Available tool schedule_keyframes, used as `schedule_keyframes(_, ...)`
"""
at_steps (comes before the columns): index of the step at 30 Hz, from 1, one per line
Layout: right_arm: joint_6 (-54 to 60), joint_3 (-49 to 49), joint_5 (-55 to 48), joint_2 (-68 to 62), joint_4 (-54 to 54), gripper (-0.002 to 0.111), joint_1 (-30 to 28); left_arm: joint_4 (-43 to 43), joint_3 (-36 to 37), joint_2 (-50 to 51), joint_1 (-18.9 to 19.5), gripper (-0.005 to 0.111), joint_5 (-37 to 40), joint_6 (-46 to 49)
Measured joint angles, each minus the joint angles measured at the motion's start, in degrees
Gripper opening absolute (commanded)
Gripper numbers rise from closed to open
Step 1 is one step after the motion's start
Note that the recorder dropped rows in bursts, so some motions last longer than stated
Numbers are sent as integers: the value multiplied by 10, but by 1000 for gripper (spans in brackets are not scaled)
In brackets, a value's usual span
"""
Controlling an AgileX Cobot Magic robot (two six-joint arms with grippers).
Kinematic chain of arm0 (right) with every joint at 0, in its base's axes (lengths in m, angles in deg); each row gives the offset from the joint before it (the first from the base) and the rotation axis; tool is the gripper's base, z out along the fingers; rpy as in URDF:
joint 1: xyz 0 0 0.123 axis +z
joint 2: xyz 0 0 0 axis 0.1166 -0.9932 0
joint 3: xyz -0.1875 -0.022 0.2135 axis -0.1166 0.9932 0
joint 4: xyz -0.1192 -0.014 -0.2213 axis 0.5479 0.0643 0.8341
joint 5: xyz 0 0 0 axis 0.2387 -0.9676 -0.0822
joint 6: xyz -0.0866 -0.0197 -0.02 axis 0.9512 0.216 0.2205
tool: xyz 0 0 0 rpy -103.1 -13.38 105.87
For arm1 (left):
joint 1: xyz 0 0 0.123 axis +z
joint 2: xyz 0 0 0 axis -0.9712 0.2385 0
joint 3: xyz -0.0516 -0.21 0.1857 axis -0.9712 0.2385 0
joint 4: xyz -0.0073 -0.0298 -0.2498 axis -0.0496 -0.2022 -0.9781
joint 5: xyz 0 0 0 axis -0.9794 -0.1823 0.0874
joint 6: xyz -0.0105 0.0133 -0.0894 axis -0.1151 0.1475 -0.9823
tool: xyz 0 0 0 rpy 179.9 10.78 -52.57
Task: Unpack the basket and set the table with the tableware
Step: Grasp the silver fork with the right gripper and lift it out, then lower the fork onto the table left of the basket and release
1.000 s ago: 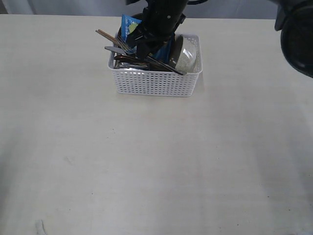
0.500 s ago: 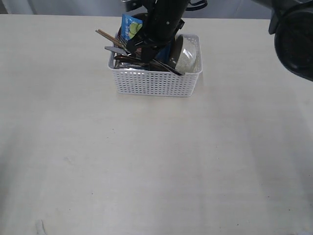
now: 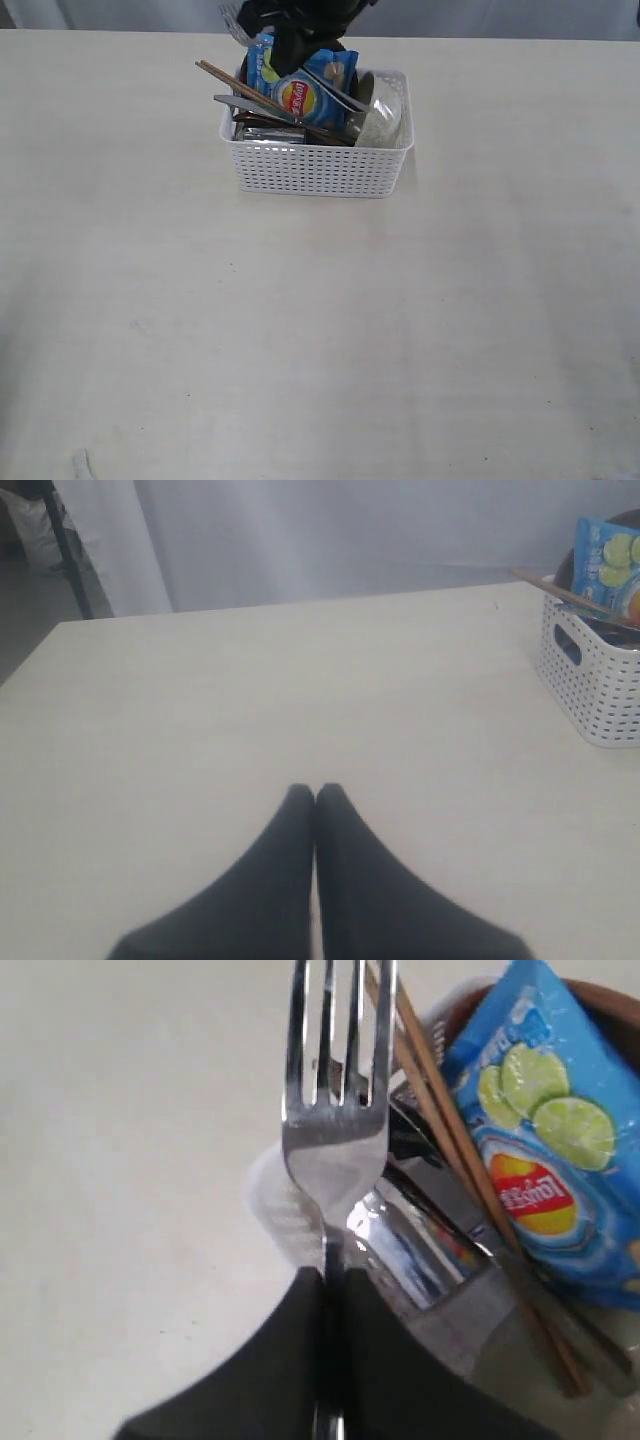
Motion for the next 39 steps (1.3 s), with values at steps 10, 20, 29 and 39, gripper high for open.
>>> schedule_keyframes(10, -331, 0, 37, 28, 93, -1, 195, 0, 0, 0, 0, 0, 0, 0)
schedule_keyframes(20, -646, 0, 62, -106, 244, -1, 285, 0, 0, 0, 0, 0, 0, 0)
schedule_keyframes(29, -753, 3, 80, -112, 285, -1, 285, 0, 0, 0, 0, 0, 0, 0)
schedule_keyframes(39, -771, 3, 49, -154, 302, -1, 285, 0, 0, 0, 0, 0, 0, 0)
